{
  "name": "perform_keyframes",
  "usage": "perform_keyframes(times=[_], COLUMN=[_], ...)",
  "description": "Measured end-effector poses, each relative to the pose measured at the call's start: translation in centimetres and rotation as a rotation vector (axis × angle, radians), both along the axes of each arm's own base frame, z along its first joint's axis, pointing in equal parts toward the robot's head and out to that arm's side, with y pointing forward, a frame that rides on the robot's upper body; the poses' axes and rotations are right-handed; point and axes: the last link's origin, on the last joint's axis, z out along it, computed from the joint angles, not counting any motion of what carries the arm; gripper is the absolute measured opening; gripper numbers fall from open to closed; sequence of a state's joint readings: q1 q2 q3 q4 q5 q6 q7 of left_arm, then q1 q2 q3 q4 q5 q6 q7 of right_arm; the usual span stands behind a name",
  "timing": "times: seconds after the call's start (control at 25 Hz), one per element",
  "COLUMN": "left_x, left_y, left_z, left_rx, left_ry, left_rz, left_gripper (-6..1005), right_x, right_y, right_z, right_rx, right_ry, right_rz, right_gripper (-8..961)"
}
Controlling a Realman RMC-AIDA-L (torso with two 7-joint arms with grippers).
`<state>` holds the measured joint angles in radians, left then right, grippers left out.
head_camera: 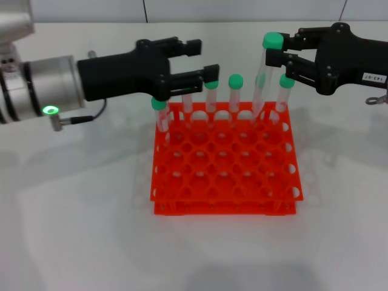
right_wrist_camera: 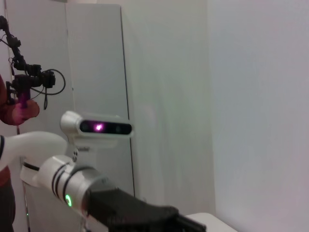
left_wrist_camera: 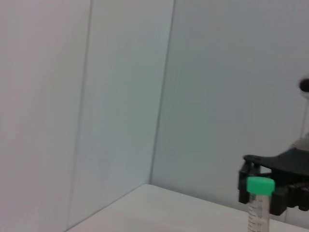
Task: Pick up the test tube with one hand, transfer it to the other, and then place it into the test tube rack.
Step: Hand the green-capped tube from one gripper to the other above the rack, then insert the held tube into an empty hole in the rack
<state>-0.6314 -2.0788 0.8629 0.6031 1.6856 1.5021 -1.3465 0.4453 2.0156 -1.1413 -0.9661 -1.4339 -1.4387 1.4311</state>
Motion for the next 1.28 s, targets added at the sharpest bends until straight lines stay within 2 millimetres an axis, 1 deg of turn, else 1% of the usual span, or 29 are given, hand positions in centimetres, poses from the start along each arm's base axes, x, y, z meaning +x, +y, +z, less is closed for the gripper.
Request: perform_keyframes(times=[0.2,0.36,0.4,0.6,0.64,0.68,0.72,0.88,1.0,1.28], left_x=[-1.1,-2.5,-3.1,-5.5,-6.1,-7.1,-7.1,-9.6,-10.9,-12.3], left_y=[-0.7,-1.6,-2.1,-3.3,-3.5,-3.9,-3.9,-4.6,-5.3,-6.5], left_z=[3.1,5.4,6.1,7.7,8.0,8.4,8.4,9.4,9.7,9.0], left_rx=[0.021,0.035,0.032,-0.010,-0.020,-0.036,-0.036,-0.037,-0.051,-0.121], left_ry=[0.008,0.031,0.045,0.117,0.131,0.158,0.158,0.229,0.281,0.415], left_rz=[0.054,0.112,0.141,0.256,0.279,0.322,0.322,0.421,0.459,0.431], left_gripper=[659,791,824,894,894,894,894,894,894,894], right_x=[0.2,0.4,0.5,0.5,0.5,0.6,0.6,0.5,0.6,-0.1], right_y=[0.0,-0.1,-0.2,-0.3,-0.3,-0.4,-0.4,-0.4,-0.3,-0.2], right_z=[-0.1,-0.1,-0.1,-0.4,-0.4,-0.5,-0.7,-1.2,-1.4,-2.5], right_rx=[-0.003,-0.005,-0.005,-0.009,-0.011,-0.014,-0.017,-0.020,-0.020,-0.036], right_ry=[0.001,0.002,0.002,0.008,0.008,0.010,0.015,0.026,0.022,0.026], right_rz=[-0.006,-0.013,-0.016,-0.022,-0.023,-0.024,-0.025,-0.027,-0.033,-0.037], right_gripper=[252,252,252,253,253,253,253,253,252,250])
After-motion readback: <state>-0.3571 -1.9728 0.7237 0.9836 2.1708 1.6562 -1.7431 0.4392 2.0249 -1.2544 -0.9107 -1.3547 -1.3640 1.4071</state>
